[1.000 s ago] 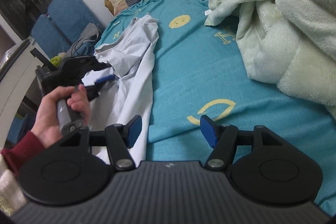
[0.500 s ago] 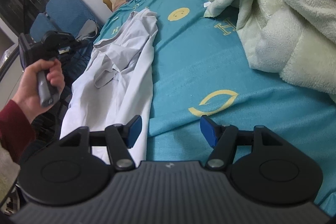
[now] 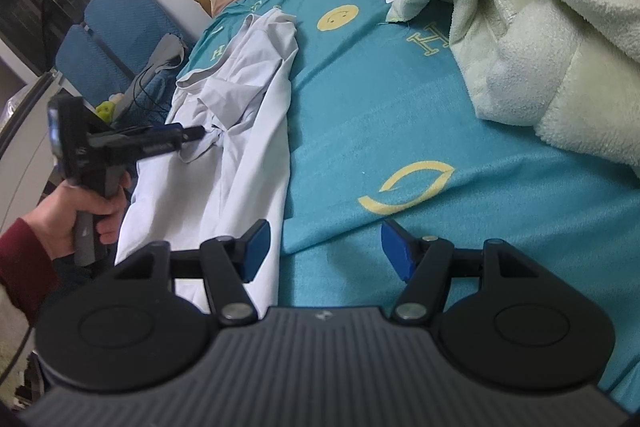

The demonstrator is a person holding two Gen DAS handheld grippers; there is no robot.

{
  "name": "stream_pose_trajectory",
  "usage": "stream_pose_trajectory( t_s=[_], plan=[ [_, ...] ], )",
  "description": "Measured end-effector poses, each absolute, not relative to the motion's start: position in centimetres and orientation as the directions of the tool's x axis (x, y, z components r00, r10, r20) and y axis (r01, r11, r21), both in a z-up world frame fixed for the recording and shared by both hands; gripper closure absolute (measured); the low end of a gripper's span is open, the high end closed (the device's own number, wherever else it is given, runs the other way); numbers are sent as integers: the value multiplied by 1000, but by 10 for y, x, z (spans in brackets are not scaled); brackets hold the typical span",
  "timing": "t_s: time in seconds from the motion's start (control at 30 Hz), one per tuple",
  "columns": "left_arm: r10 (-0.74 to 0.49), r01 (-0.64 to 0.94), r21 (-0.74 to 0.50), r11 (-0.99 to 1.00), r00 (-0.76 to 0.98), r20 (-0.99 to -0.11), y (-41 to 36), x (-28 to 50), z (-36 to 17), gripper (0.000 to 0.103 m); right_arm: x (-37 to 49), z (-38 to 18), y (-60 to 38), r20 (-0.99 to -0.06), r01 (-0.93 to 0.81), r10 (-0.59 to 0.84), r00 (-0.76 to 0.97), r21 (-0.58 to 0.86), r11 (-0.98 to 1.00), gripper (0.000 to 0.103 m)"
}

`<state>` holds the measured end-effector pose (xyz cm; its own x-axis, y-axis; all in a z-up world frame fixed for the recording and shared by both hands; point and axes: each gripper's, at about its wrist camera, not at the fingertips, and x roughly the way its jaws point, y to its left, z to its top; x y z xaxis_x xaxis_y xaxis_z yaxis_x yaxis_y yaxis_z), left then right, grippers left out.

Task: Fold clothes

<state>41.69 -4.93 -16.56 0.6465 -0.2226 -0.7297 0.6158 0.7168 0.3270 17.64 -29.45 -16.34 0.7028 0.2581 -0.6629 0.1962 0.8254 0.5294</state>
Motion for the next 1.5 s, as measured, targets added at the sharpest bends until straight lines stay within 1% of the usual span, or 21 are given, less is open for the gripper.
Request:
stream_pose_trajectory(
  t_s=[0.07,0.13,0.23,0.37,0.43,0.53,0.6,0.63,0.7,0.77,0.8,0.83,0.9,0.97,1.07,1.13,1.2,1.3,1.37,1.47,1.5],
  plan=[
    [-167,618,416,667,669,-724,-57,415,-179,61,176,-164,-294,-665,198,257,701,528,826,39],
    [-163,589,399,703,679,-716,-56,423,-178,99,176,-164,-296,-668,204,257,698,530,823,39],
    [-246,523,241,818,696,-674,-39,439,-159,99,176,-165,-297,-671,211,259,695,534,819,39],
    [-335,401,-26,916,725,-602,-10,466,-128,99,176,-165,-292,-676,198,266,687,526,827,39],
    [-340,307,-158,939,741,-579,4,484,-119,99,177,-165,-290,-679,193,266,684,520,832,39],
    [-242,126,-228,965,758,-606,15,512,-121,99,178,-166,-290,-683,195,262,682,515,835,39],
    [-202,77,-219,973,748,-632,18,519,-129,96,178,-168,-290,-686,199,258,680,512,836,39],
    [-195,69,-217,974,743,-640,20,517,-132,91,179,-168,-290,-688,200,256,679,509,837,39],
    [-183,52,-214,975,734,-654,24,513,-139,84,182,-170,-290,-693,203,252,675,503,840,39],
    [-194,66,-214,975,727,-659,28,494,-138,84,184,-171,-290,-692,202,251,677,502,841,39],
    [-199,79,-208,975,725,-660,30,481,-135,77,184,-171,-290,-690,199,250,679,501,842,39],
    [-204,92,-201,975,723,-660,32,467,-132,65,184,-170,-290,-688,195,248,682,498,845,39],
    [-208,113,-184,976,724,-658,36,434,-123,54,184,-168,-290,-681,185,246,690,494,850,39],
    [-205,125,-166,978,718,-665,37,389,-111,51,182,-165,-290,-673,175,241,699,488,855,39],
    [-214,110,-190,976,672,-709,37,320,-97,42,176,-156,-289,-650,156,234,723,484,861,39],
    [-215,80,-212,974,619,-756,33,276,-96,32,172,-150,-288,-636,142,226,738,474,869,39],
    [-237,48,-251,967,541,-807,28,236,-103,31,167,-144,-285,-625,130,220,749,465,876,39],
    [-311,45,-322,946,421,-852,21,183,-127,31,160,-136,-281,-615,116,207,761,443,889,39],
    [-302,39,-310,950,367,-880,16,158,-140,32,157,-134,-277,-618,109,200,761,426,898,39],
    [-310,60,-308,949,339,-888,16,133,-145,32,152,-133,-270,-629,91,202,751,401,912,39],
    [-320,74,-313,947,328,-889,17,127,-145,36,150,-133,-266,-631,78,205,748,391,917,39]
  ],
)
